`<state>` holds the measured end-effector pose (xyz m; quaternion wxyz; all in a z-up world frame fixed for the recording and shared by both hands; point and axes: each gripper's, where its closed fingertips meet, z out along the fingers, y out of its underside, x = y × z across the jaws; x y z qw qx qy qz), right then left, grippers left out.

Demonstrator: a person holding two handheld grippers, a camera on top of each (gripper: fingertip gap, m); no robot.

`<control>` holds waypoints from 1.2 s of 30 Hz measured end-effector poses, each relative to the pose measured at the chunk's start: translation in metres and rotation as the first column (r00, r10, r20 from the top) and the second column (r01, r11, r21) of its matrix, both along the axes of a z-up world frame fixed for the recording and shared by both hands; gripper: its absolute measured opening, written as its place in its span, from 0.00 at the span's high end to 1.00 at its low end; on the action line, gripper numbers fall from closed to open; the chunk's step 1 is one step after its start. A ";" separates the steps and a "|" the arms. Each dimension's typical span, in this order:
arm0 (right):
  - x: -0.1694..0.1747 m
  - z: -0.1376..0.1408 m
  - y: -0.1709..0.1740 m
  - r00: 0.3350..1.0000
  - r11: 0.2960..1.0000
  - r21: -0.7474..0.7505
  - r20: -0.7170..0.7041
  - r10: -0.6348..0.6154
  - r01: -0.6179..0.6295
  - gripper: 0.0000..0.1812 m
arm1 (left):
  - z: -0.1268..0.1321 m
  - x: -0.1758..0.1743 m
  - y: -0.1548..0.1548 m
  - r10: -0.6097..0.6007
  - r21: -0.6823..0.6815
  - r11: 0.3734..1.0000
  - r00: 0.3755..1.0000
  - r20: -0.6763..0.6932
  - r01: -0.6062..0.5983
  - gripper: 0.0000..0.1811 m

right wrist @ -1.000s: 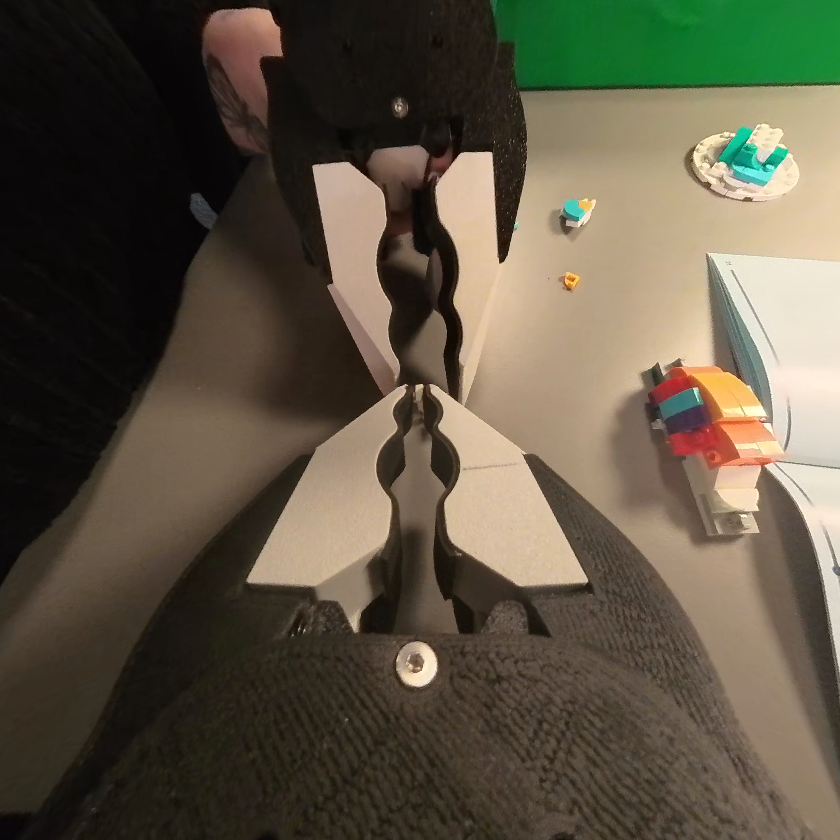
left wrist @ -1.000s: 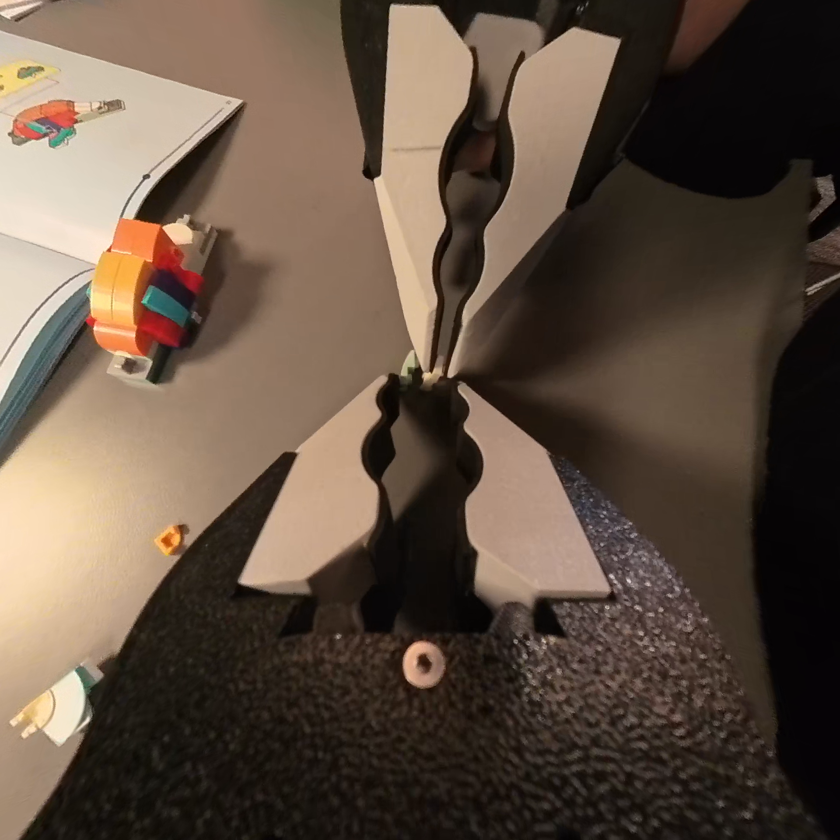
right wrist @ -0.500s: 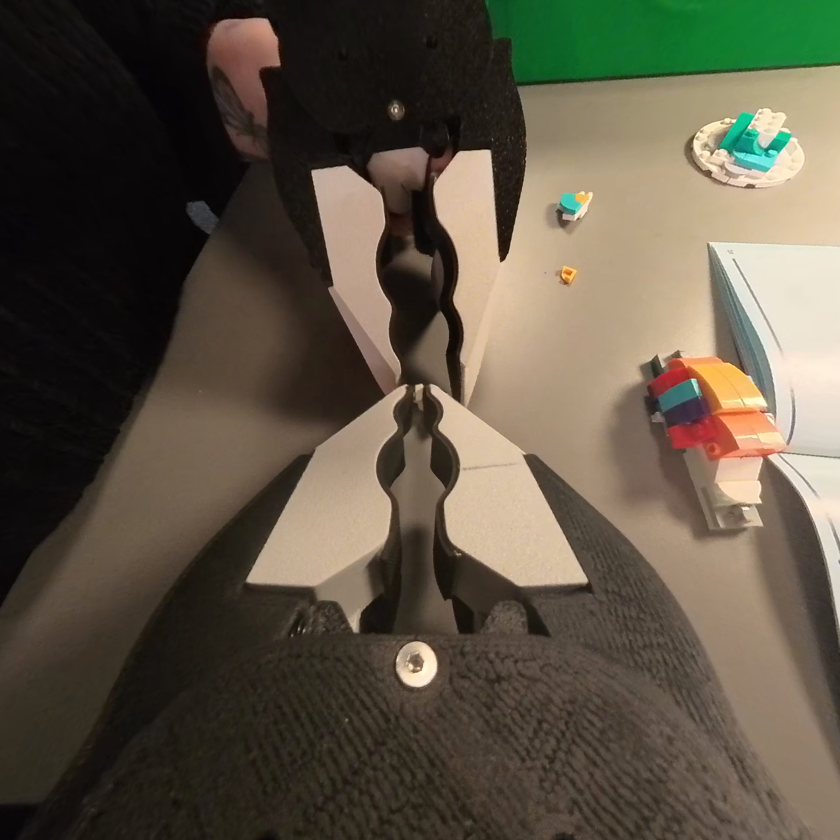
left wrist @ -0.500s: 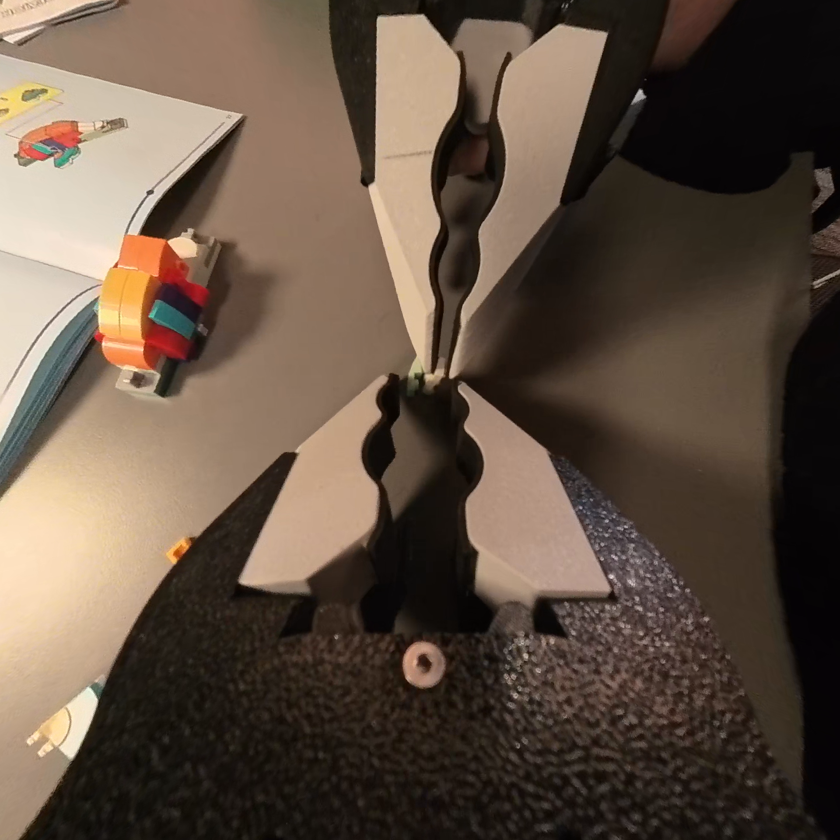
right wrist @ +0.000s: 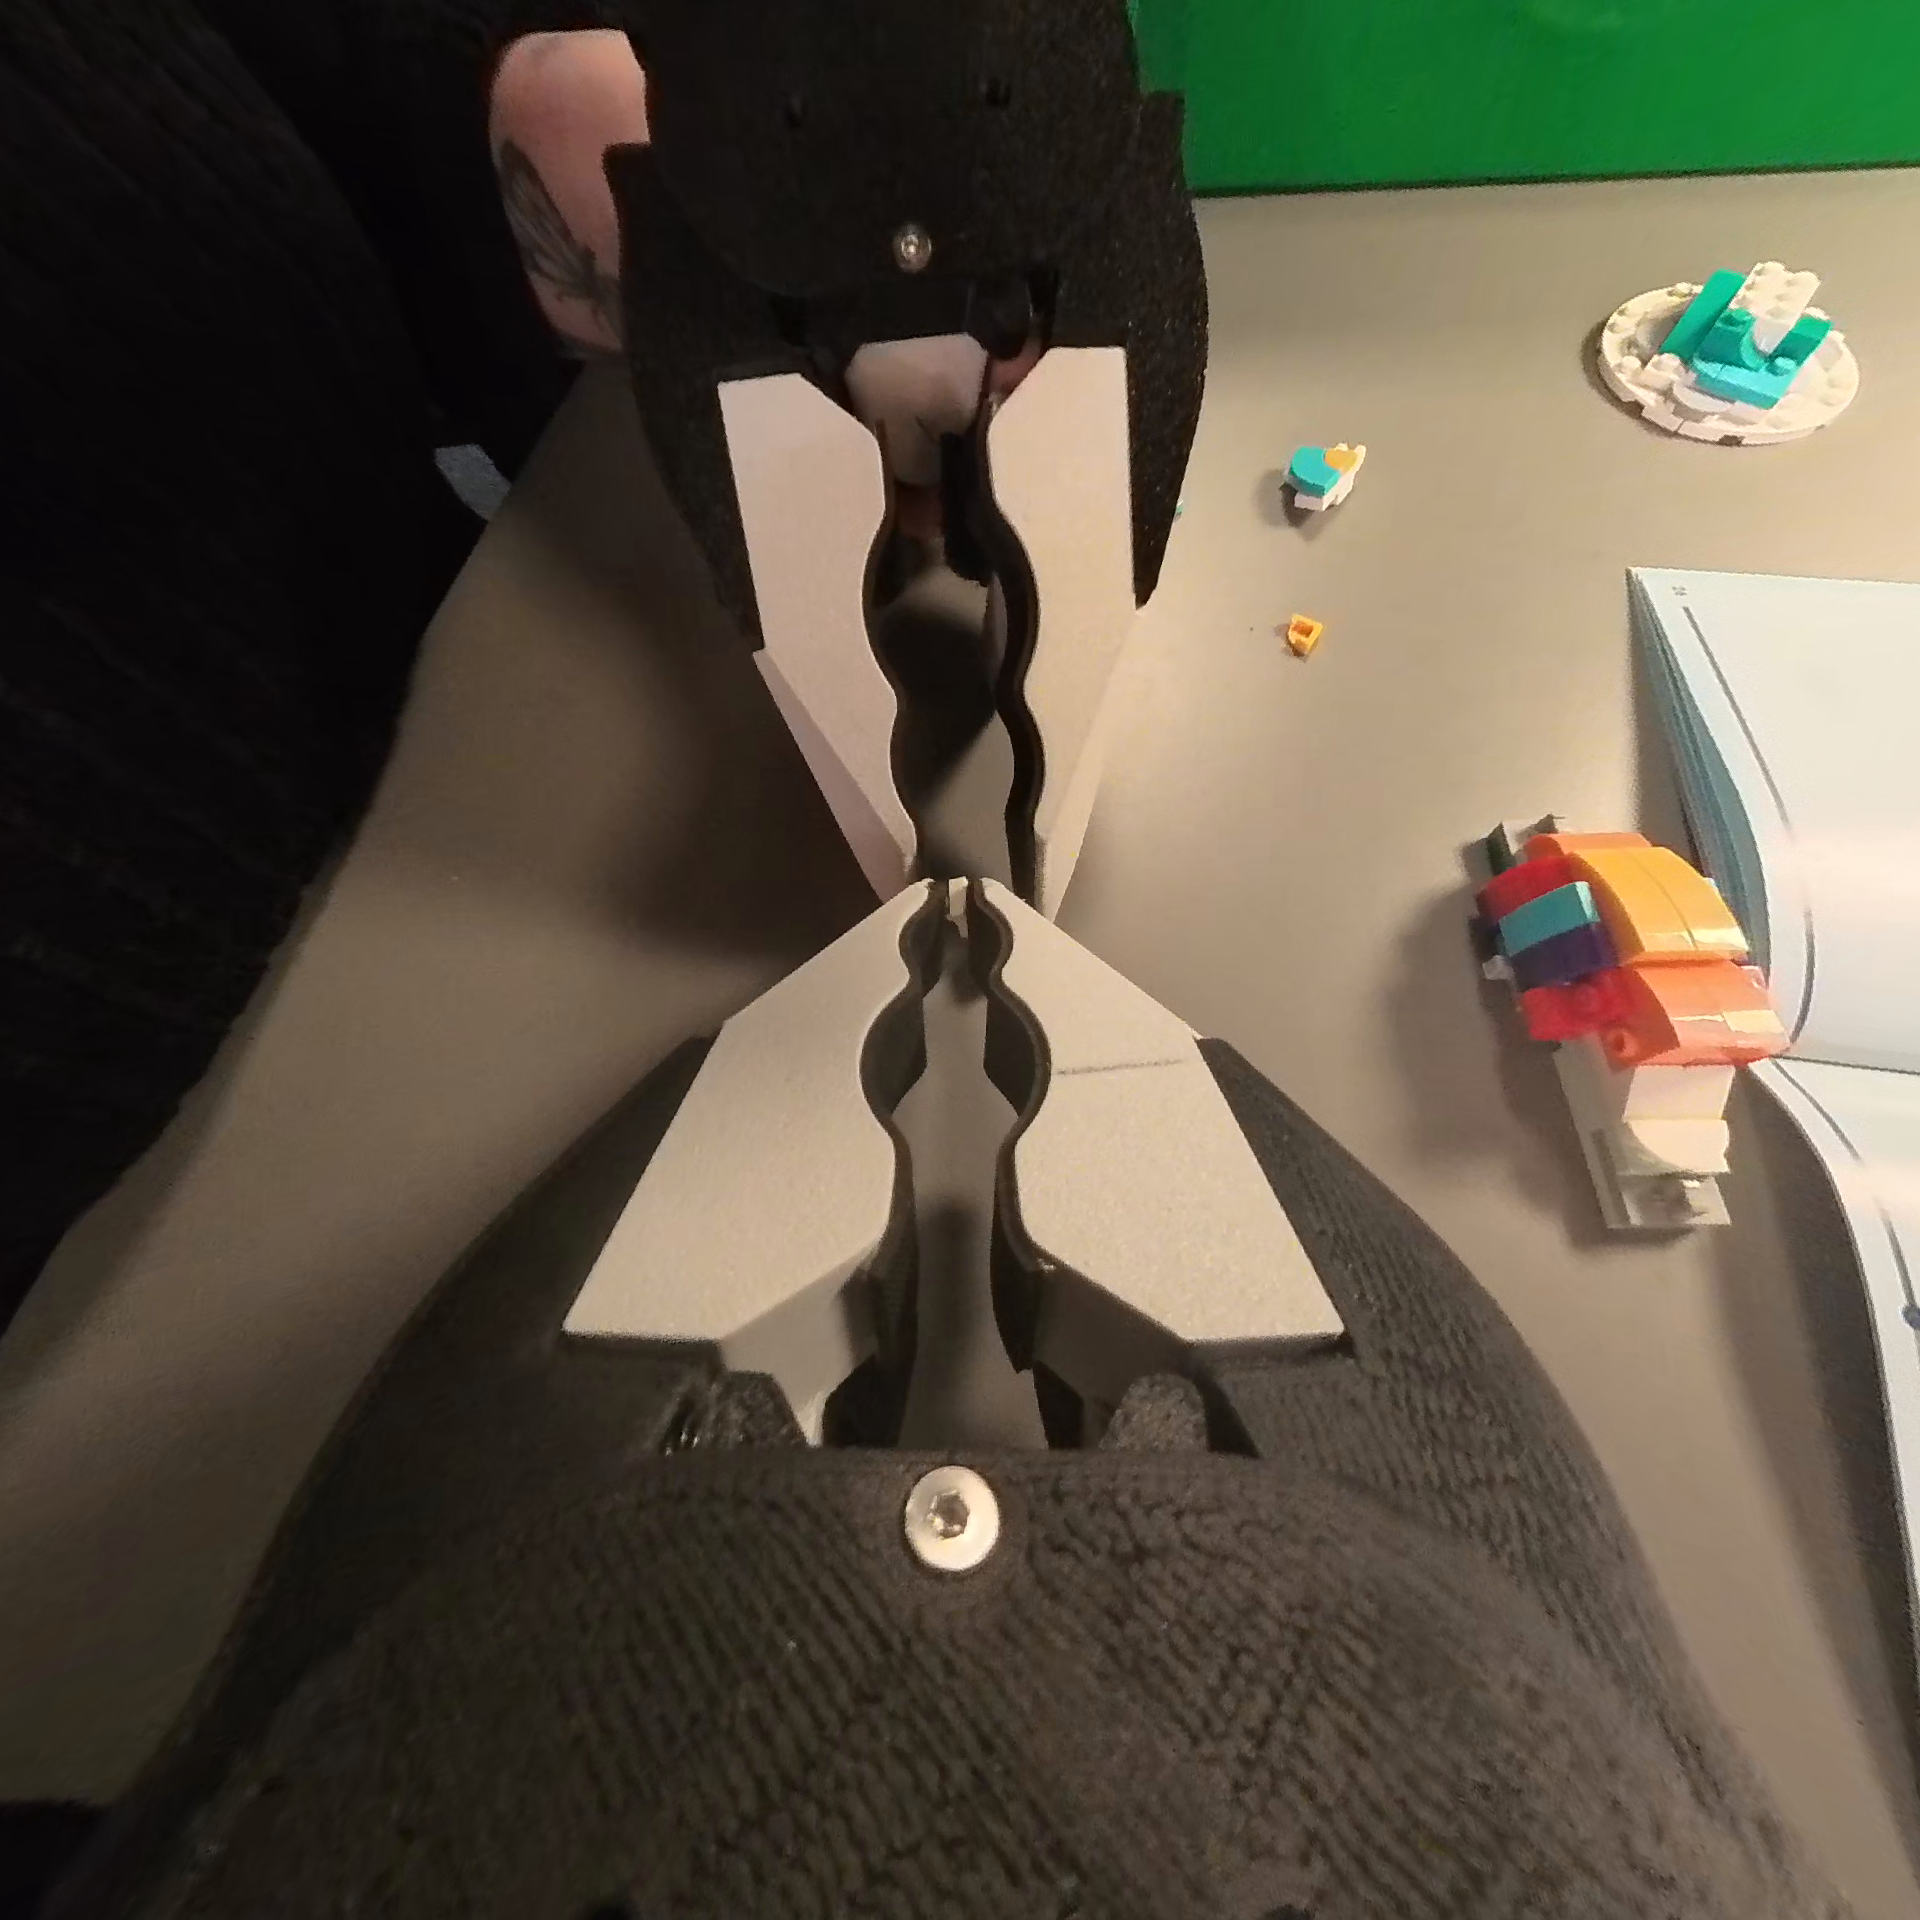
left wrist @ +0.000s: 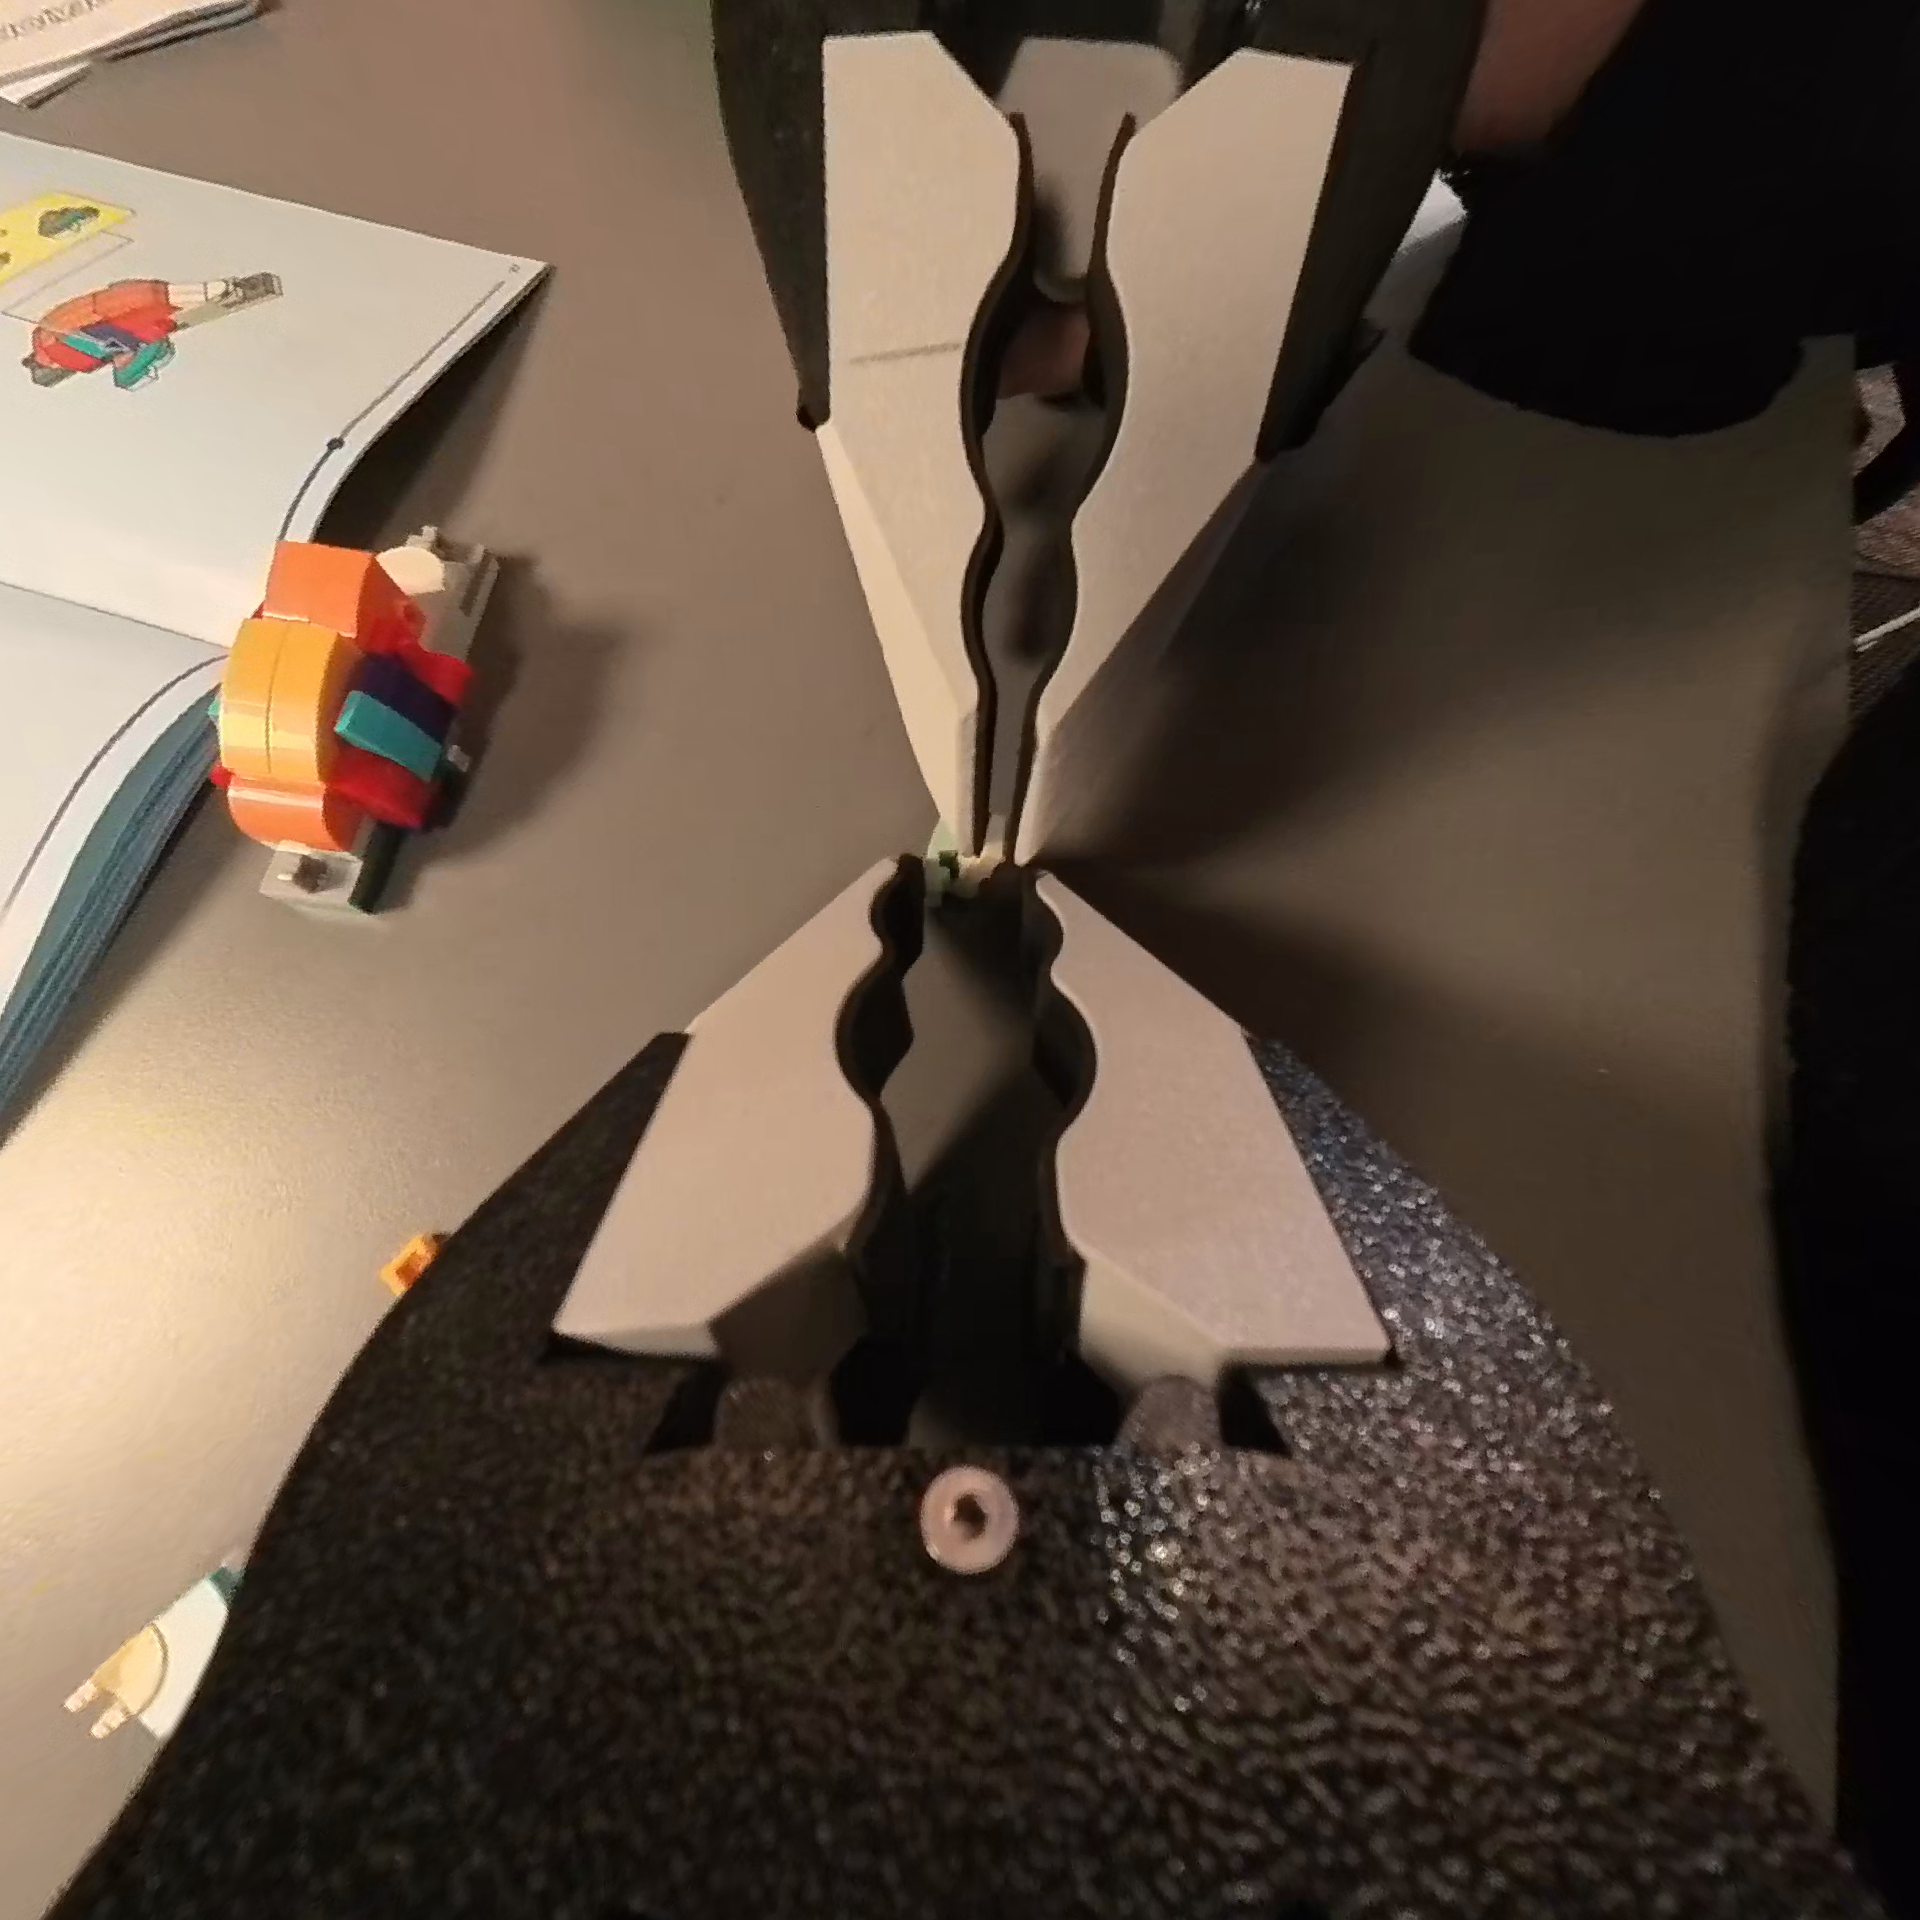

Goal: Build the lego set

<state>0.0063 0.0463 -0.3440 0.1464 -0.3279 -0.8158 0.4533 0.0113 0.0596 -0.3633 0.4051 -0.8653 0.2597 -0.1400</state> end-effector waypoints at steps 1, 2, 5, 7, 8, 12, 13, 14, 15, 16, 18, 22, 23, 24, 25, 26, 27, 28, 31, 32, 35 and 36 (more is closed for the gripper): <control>0.000 0.000 0.000 1.000 1.000 -0.001 0.001 0.001 -0.001 0.99 | 0.000 0.000 0.000 -0.002 0.000 1.000 1.000 0.000 0.002 0.91; -0.001 0.000 0.000 1.000 1.000 -0.004 0.002 0.002 -0.002 0.98 | 0.000 0.000 0.001 -0.002 0.000 1.000 1.000 0.000 0.002 0.91; -0.002 0.000 0.001 1.000 1.000 -0.008 0.005 -0.001 0.001 0.98 | 0.000 -0.001 0.002 -0.005 0.007 1.000 1.000 -0.013 0.005 0.92; -0.002 0.000 0.002 1.000 1.000 -0.010 0.005 -0.004 0.004 0.98 | 0.000 -0.001 0.002 -0.011 0.013 1.000 1.000 -0.026 0.011 0.93; -0.002 0.000 0.002 1.000 1.000 -0.010 0.005 -0.005 0.005 0.98 | 0.000 -0.001 0.003 -0.013 0.016 1.000 0.999 -0.030 0.014 0.94; -0.002 0.000 0.002 1.000 1.000 -0.005 -0.001 -0.005 0.005 0.98 | 0.001 0.000 0.002 -0.017 0.022 1.000 0.999 -0.041 0.018 0.96; -0.003 0.001 0.002 1.000 1.000 0.005 -0.017 -0.006 0.006 0.98 | 0.002 -0.002 0.003 -0.013 0.045 0.999 0.998 -0.065 0.016 0.96; -0.004 0.002 0.003 0.999 1.000 0.026 -0.050 -0.008 0.010 0.98 | 0.003 -0.005 0.005 -0.007 0.083 0.996 0.995 -0.099 0.015 0.96; -0.005 0.004 0.003 0.995 0.999 0.054 -0.096 -0.005 0.010 0.98 | 0.006 -0.006 0.005 -0.003 0.122 0.992 0.991 -0.132 0.019 0.96; -0.005 0.008 0.002 0.990 0.997 0.080 -0.141 0.001 0.011 0.98 | 0.011 -0.007 0.006 0.004 0.167 0.986 0.986 -0.164 0.023 0.96; -0.007 0.022 0.001 0.973 0.992 0.122 -0.231 0.001 0.028 0.98 | 0.029 -0.009 0.007 0.037 0.297 0.954 0.975 -0.218 0.031 0.96; -0.012 0.057 -0.001 0.919 0.986 0.139 -0.394 -0.027 0.089 0.98 | 0.063 -0.012 0.007 0.081 0.450 0.893 0.984 -0.158 -0.001 0.96; -0.013 0.064 -0.002 0.902 0.986 0.132 -0.430 -0.039 0.106 0.97 | 0.071 -0.012 0.006 0.081 0.477 0.879 0.987 -0.140 -0.005 0.96; -0.014 0.072 -0.001 0.884 0.985 0.118 -0.463 -0.056 0.125 0.92 | 0.077 -0.012 0.005 0.078 0.503 0.864 0.989 -0.124 -0.005 0.96; -0.014 0.079 0.000 0.870 0.986 0.098 -0.488 -0.071 0.135 0.86 | 0.084 -0.010 0.004 0.069 0.531 0.848 0.992 -0.106 -0.002 0.96; -0.014 0.084 0.001 0.863 0.987 0.077 -0.499 -0.085 0.142 0.83 | 0.090 -0.009 0.001 0.054 0.556 0.831 0.996 -0.077 -0.002 0.96; -0.013 0.087 0.001 0.860 0.988 0.059 -0.501 -0.093 0.141 0.82 | 0.096 -0.007 -0.001 0.033 0.575 0.818 0.999 -0.041 -0.003 0.96; -0.012 0.090 0.001 0.860 0.990 0.040 -0.501 -0.094 0.132 0.85 | 0.101 -0.007 -0.003 0.019 0.592 0.806 1.000 -0.004 -0.013 0.96; -0.008 0.097 -0.002 0.850 0.994 0.015 -0.519 -0.085 0.109 0.95 | 0.111 -0.006 -0.008 -0.035 0.616 0.787 0.996 0.078 -0.020 0.96; -0.007 0.098 -0.002 0.845 0.994 0.025 -0.529 -0.079 0.109 0.97 | 0.113 -0.005 -0.010 -0.054 0.619 0.785 0.993 0.104 -0.022 0.96; -0.004 0.100 -0.005 0.836 0.994 0.041 -0.545 -0.064 0.103 0.98 | 0.115 -0.002 -0.012 -0.090 0.620 0.784 0.989 0.116 -0.001 0.96; -0.003 0.100 -0.005 0.834 0.994 0.047 -0.549 -0.058 0.100 0.98 | 0.115 -0.001 -0.012 -0.098 0.622 0.783 0.989 0.112 0.007 0.96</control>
